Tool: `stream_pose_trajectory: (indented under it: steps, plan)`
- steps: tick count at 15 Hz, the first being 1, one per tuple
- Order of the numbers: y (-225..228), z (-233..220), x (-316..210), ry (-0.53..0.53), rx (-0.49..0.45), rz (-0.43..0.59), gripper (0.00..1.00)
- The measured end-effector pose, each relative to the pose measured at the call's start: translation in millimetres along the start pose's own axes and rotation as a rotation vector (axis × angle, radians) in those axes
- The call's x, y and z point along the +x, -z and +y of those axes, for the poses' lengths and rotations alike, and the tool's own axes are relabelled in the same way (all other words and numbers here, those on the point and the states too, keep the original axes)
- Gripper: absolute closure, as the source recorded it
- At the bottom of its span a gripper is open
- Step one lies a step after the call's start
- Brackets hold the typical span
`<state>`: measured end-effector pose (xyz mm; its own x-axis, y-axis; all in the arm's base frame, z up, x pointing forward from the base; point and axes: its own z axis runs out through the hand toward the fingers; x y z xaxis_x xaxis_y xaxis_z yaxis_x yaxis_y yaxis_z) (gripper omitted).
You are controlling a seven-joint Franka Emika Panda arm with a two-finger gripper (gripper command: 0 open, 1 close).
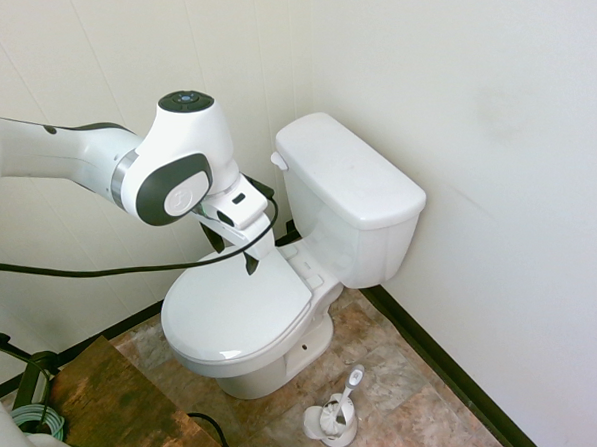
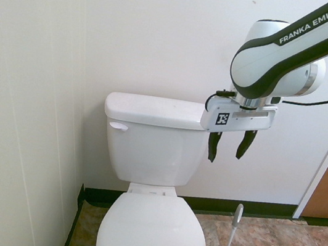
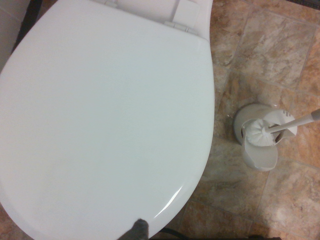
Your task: Flush the toilet
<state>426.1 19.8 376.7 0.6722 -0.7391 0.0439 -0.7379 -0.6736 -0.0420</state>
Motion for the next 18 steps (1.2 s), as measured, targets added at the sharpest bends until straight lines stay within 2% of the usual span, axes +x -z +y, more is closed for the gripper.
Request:
stream_pose_trajectory:
  steps: [3,5,10,18]
  plan:
    - [1.2,-5.2,5.8,-0.011,0.012,0.005,0.00]
    - [11.7,-26.3,24.8,-0.032,0.058,0.037,0.00]
    - [7.0,-133.8,55.7,-0.054,0.147,0.066,0.00]
    - [-32.4,-285.8,53.5,-0.066,0.251,0.118,0.00]
